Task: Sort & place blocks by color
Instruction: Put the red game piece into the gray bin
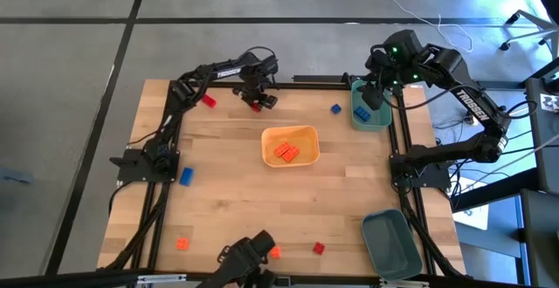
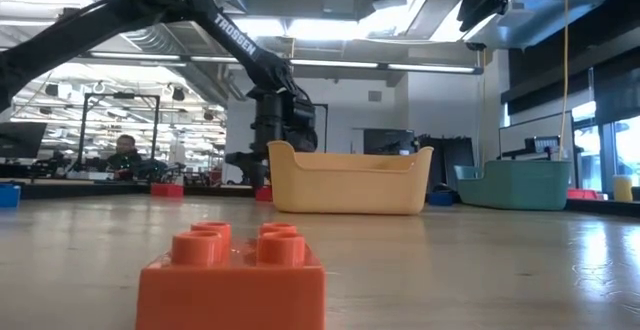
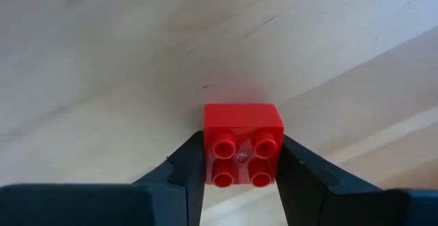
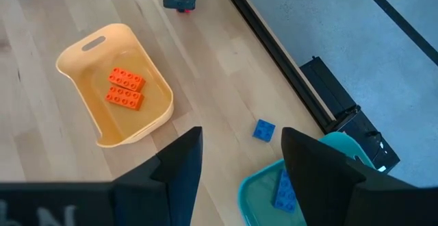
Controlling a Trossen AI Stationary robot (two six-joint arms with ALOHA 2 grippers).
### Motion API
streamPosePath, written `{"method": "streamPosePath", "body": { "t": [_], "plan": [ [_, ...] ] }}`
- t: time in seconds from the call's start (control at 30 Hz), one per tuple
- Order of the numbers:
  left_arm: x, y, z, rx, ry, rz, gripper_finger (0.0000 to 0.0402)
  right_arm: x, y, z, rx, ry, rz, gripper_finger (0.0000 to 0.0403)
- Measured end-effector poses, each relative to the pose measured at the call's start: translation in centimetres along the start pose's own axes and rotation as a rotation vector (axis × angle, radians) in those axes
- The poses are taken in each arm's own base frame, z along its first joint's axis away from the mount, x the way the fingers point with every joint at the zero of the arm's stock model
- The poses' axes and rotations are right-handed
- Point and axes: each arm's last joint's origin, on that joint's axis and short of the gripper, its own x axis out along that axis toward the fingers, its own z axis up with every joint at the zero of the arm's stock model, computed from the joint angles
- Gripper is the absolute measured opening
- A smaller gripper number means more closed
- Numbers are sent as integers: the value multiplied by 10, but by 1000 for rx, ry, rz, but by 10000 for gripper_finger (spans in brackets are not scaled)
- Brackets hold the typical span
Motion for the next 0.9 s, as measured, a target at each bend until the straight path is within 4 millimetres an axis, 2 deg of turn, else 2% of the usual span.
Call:
{"method": "streamPosePath", "body": {
  "t": [0.07, 0.23, 0.47, 0.57, 0.7, 0.8, 0.9],
  "plan": [
    [-9, -3, 0, 31, 1, 11, 130, 0, 0, 0, 0, 0, 0, 200],
    [-51, -12, -5, 115, -64, -9, 130, 0, 0, 0, -7, 0, 2, 200],
    [-130, -36, -24, 246, -237, -160, 130, 0, 4, 0, -198, -25, 130, 200],
    [-163, -48, -37, 335, -313, -253, 130, 0, 6, 0, -276, -49, 195, 200],
    [-201, -66, -58, 456, -402, -361, 130, -1, 6, 2, -389, -81, 194, 200],
    [-221, -83, -76, 573, -458, -421, 130, 0, 9, 6, -516, -131, 187, 200],
    [-232, -99, -95, 683, -496, -491, 130, 0, 16, 12, -648, -200, 184, 200]
  ]
}}
